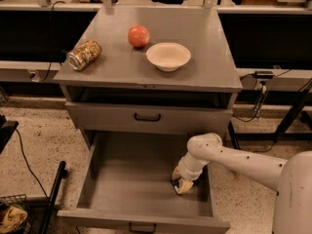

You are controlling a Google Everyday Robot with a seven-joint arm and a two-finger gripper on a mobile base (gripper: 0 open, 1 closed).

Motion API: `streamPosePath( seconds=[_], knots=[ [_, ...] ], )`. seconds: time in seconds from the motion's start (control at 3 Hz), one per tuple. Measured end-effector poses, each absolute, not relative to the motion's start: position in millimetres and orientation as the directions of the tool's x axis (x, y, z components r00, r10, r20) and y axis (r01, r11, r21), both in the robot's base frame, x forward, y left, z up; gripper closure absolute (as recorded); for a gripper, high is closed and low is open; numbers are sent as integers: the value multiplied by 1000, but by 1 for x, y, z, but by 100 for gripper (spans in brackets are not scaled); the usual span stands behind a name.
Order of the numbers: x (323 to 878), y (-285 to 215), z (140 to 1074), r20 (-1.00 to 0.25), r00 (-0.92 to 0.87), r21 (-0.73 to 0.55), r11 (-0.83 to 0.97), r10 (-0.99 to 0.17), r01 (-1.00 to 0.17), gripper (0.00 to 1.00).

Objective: Pick rxbar blueberry from middle drawer and place on counter

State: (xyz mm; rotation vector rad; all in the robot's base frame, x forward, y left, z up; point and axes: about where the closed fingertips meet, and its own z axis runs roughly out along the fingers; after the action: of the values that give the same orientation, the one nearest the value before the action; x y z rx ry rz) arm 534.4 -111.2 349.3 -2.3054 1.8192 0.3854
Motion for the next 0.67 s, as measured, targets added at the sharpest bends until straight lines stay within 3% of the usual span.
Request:
streamPosePath(
  seconds=[0.33, 0.67],
  knots=[
    [535, -113, 350, -312, 213, 20, -231, -926, -973, 94],
    [535, -113, 352, -312, 213, 19, -231, -926, -973, 100]
  ],
)
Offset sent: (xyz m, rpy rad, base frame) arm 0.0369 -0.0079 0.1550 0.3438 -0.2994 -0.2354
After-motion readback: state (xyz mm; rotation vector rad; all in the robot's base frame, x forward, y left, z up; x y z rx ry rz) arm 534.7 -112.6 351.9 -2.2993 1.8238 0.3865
